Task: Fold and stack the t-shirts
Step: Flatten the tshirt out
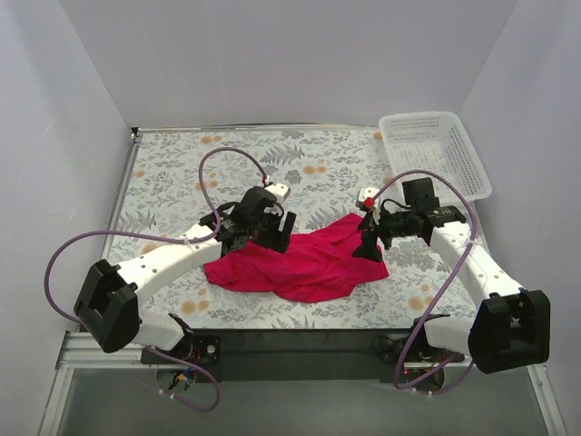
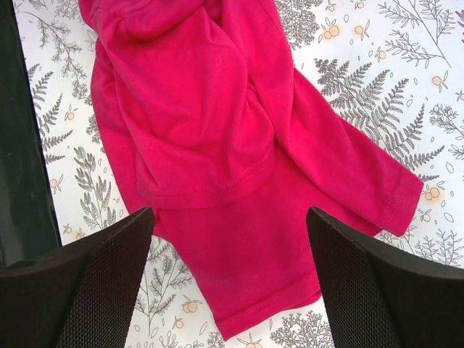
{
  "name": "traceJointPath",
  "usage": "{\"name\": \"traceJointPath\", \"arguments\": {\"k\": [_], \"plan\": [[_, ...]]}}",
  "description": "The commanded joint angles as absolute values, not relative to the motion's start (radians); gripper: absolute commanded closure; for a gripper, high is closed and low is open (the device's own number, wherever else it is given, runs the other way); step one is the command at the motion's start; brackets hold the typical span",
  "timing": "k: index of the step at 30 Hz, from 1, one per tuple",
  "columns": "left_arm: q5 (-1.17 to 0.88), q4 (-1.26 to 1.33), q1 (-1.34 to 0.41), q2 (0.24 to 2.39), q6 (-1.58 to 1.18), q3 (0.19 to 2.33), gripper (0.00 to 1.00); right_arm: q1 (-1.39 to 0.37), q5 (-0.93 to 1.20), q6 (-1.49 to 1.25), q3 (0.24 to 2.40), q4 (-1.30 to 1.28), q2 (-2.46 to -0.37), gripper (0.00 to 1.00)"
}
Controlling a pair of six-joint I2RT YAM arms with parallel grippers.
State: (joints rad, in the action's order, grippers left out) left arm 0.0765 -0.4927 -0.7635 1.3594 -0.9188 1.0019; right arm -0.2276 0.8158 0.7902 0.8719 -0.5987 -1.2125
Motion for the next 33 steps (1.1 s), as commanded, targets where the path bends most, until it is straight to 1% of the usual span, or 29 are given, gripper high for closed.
{"name": "traceJointPath", "arguments": {"k": [1, 11, 13, 14, 17, 19, 20, 23, 25, 29, 33], "plan": [[0.106, -0.526, -0.753, 1.405, -0.905, 1.025, 0.33, -0.201, 0.89, 0.805, 0.858, -0.578, -1.201, 0.23], [0.141, -0.534, -0.753, 1.45, -0.871, 1.017, 0.36, -0.181, 0.907, 0.804, 0.848, -0.58, -1.209, 0.23], [0.141, -0.56, -0.753, 1.466, -0.931, 1.035, 0.4, -0.178, 0.904, 0.802, 0.848, -0.581, -1.209, 0.23], [0.138, -0.577, -0.753, 1.489, -0.958, 1.046, 0.51, -0.179, 0.9, 0.802, 0.847, -0.58, -1.207, 0.23], [0.115, -0.636, -0.753, 1.502, -1.129, 1.075, 0.69, -0.175, 0.884, 0.804, 0.845, -0.58, -1.204, 0.23], [0.065, -0.647, -0.753, 1.477, -1.213, 1.06, 0.7, -0.172, 0.874, 0.807, 0.842, -0.58, -1.201, 0.23], [0.039, -0.641, -0.753, 1.462, -1.282, 1.043, 0.69, -0.172, 0.874, 0.807, 0.841, -0.578, -1.2, 0.23], [-0.075, -0.607, -0.753, 1.395, -1.399, 0.982, 0.6, -0.17, 0.874, 0.807, 0.842, -0.58, -1.201, 0.23], [-0.115, -0.614, -0.753, 1.388, -1.454, 0.965, 0.59, -0.17, 0.873, 0.807, 0.844, -0.58, -1.207, 0.23], [-0.144, -0.615, -0.753, 1.419, -1.564, 0.948, 0.57, -0.172, 0.871, 0.805, 0.842, -0.581, -1.209, 0.23], [-0.135, -0.611, -0.755, 1.454, -1.592, 0.946, 0.57, -0.169, 0.865, 0.805, 0.839, -0.58, -1.201, 0.23]]}}
